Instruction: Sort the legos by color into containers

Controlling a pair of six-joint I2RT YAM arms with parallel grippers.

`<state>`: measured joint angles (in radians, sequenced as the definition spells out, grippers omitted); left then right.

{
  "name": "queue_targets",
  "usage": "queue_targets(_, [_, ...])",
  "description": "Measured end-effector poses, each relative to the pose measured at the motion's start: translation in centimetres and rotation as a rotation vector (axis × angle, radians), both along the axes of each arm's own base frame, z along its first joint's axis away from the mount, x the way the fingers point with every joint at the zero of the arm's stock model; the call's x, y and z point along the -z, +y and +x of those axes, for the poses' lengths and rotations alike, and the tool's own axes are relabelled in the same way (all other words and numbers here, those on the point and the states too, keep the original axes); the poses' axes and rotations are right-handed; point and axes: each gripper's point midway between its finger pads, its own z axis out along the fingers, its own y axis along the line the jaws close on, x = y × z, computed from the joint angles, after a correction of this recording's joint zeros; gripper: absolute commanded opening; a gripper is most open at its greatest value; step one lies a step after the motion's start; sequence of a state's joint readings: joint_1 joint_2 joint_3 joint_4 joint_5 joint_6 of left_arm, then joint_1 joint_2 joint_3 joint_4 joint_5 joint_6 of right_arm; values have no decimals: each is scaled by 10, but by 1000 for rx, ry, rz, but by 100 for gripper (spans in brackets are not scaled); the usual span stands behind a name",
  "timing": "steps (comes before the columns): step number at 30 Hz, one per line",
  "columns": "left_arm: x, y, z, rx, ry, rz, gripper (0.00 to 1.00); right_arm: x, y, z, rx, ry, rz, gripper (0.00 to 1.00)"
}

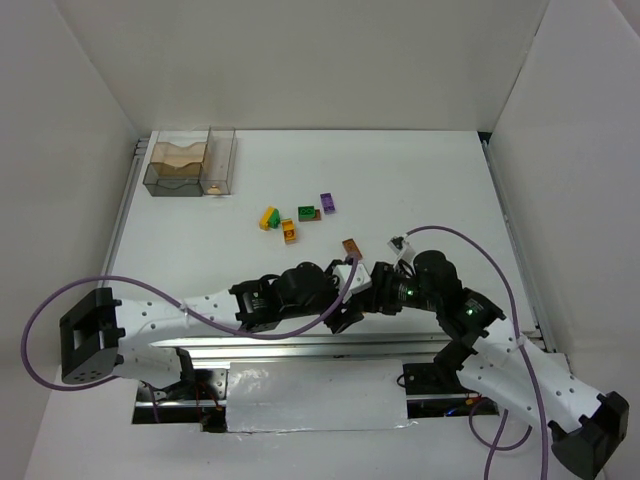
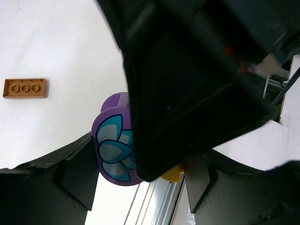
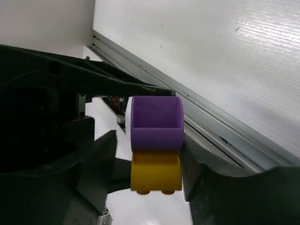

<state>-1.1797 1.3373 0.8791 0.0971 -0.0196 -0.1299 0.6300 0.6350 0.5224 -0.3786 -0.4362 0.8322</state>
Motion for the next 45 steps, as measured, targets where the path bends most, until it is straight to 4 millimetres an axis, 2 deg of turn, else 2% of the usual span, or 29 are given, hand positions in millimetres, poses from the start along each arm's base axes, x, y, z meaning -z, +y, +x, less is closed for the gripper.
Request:
queue_targets(1, [0,0,0,0,-1,2,0,2,2,0,-1,1,-9,42])
queue_targets(2, [0,0,0,0,-1,2,0,4,2,1,2,-5,-18,33])
queue_targets(3, [1,2,-1,-3,0,11,0,7,2,2,13,8,-28,17])
queue_targets(5, [-1,3,0,-4,-2,8,8,6,3,5,23,-4,-26,5])
queue_targets(6, [-2,4,0,-6,-6,4,24,4,4,6,26,-13,-20,0])
queue_targets(8, [-7,5,1,-13,-13,-5,51,-1,4,7,32,-33,-6,0])
queue_targets(9, [-10,6,2,-20,-17,-12,97,-4,4,8,34,-48,3,0])
queue_targets(10, [-13,7,4,-29,-25,-17,100,-8,5,9,32,-67,16,0])
queue_targets(13, [-25,10,5,-56,-30,-52,99,-11,7,13,30,-127,42,0])
queue_targets(17, [-41,17,3,-82,-10,-99,100,-5,5,22,45,-197,25,0])
queue_targets(22, [-66,39,-6,-121,49,-155,99,-8,5,33,34,-316,12,0])
queue_targets(25, [-85,52,-11,-128,102,-193,99,-21,14,21,-90,-411,61,0])
queue_targets(28, [-105,58,-17,-104,141,-232,100,-39,23,-3,-264,-521,137,0])
queue_targets(34, [-123,68,-53,52,197,-274,96,-71,26,-43,-511,-655,241,0])
queue_targets(38, [-123,65,-69,142,233,-269,93,-84,27,-53,-587,-680,278,0])
queue_targets(45, [-87,47,-71,175,320,-169,86,-82,30,-57,-636,-658,290,0])
